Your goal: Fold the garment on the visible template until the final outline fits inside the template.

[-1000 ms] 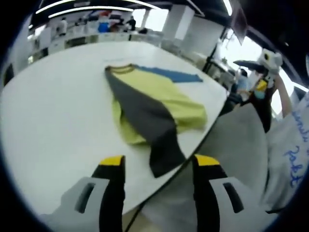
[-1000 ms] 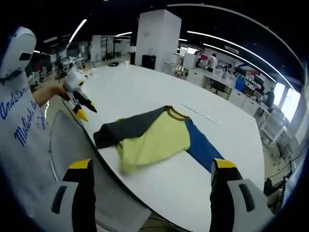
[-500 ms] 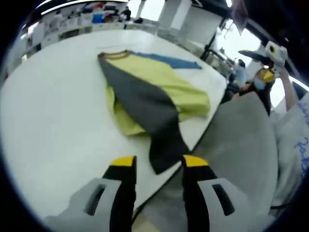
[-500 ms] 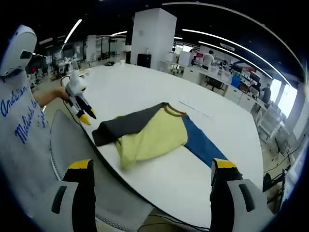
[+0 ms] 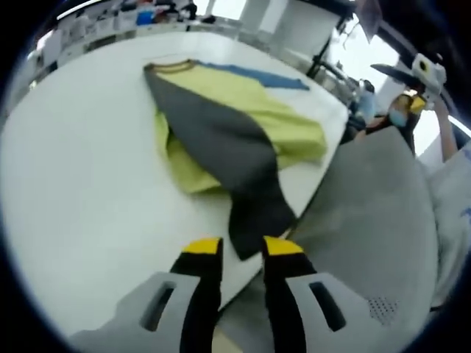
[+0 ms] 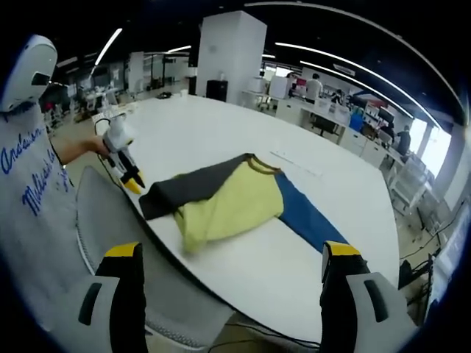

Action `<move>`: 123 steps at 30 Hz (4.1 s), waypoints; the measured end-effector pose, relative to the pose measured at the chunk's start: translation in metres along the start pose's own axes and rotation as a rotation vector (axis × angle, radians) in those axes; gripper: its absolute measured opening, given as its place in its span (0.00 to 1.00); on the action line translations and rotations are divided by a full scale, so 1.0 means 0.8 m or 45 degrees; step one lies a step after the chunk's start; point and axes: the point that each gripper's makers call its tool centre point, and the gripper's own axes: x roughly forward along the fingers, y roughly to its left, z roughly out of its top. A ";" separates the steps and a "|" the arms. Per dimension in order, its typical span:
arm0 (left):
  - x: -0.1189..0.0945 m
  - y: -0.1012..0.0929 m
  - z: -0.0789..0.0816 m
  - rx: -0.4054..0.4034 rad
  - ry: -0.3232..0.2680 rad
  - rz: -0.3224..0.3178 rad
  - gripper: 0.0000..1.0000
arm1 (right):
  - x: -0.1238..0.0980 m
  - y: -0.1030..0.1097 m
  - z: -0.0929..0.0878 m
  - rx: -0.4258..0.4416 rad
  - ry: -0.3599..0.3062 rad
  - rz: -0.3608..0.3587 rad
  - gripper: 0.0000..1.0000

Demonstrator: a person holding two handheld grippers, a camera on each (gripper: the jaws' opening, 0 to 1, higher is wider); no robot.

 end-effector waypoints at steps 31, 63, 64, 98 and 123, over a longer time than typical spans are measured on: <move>0.020 0.013 -0.017 0.038 0.088 0.066 0.07 | -0.002 0.001 -0.007 0.016 0.026 0.004 1.00; 0.024 0.006 -0.020 0.265 0.209 0.074 0.00 | 0.001 0.001 -0.008 0.007 0.038 0.003 1.00; 0.023 0.008 -0.020 0.251 0.210 0.068 0.00 | 0.001 0.001 -0.007 0.006 0.038 0.003 1.00; -0.006 0.019 0.010 0.100 -0.004 0.205 0.00 | 0.000 0.001 -0.003 0.007 0.010 0.002 1.00; -0.094 0.099 0.045 0.106 -0.062 0.417 0.00 | -0.003 0.000 -0.002 0.025 -0.007 -0.005 1.00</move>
